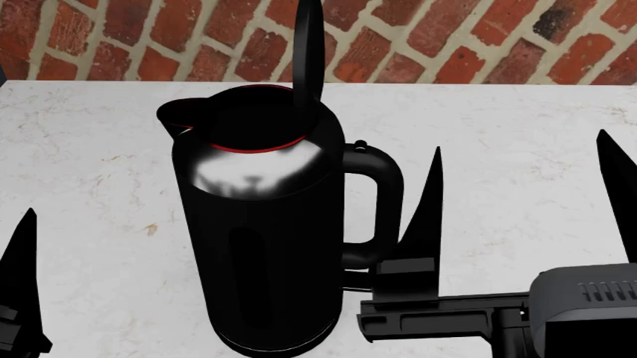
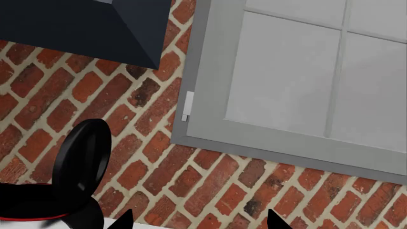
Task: Close the lid of the electric kettle.
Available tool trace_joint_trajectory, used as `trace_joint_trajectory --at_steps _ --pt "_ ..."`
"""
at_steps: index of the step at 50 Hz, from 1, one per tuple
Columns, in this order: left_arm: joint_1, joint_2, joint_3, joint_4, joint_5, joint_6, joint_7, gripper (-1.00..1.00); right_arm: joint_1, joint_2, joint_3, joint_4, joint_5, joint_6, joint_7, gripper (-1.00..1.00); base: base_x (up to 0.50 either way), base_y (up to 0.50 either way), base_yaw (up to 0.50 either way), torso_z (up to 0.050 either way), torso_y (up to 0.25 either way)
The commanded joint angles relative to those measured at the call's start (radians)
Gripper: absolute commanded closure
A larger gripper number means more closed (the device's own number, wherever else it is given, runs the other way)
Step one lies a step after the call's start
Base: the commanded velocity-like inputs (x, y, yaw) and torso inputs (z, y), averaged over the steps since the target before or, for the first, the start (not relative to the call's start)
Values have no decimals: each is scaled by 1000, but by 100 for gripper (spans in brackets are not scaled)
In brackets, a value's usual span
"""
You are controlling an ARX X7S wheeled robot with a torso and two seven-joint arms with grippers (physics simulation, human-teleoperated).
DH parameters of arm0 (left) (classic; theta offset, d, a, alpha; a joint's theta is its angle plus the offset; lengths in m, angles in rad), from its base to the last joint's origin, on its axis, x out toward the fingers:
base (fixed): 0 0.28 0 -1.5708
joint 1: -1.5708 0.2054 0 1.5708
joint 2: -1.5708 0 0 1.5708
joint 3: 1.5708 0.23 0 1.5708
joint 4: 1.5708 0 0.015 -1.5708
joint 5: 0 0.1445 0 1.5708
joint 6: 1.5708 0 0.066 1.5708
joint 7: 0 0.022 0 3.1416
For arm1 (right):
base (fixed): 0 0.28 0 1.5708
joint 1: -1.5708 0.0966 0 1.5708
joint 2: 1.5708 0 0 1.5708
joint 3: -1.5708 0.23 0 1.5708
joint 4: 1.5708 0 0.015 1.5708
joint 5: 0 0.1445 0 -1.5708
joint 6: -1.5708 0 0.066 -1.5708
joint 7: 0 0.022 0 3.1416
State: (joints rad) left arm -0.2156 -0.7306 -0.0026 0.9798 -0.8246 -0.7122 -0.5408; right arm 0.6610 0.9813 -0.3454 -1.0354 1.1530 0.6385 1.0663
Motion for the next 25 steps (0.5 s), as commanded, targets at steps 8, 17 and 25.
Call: trace_joint_trajectory --at_steps 8,17,25 --pt "2 -10 12 -7 1 12 -3 -100 156 14 -41 88 66 25 -28 -100 0 0 0 0 0" --pt "22 -9 11 -22 13 37 5 -100 273 -33 -69 282 55 70 -146 -100 0 0 0 0 0" --pt "16 -13 17 -19 7 31 -4 -100 372 -68 -100 438 67 121 -260 -100 0 0 0 0 0"
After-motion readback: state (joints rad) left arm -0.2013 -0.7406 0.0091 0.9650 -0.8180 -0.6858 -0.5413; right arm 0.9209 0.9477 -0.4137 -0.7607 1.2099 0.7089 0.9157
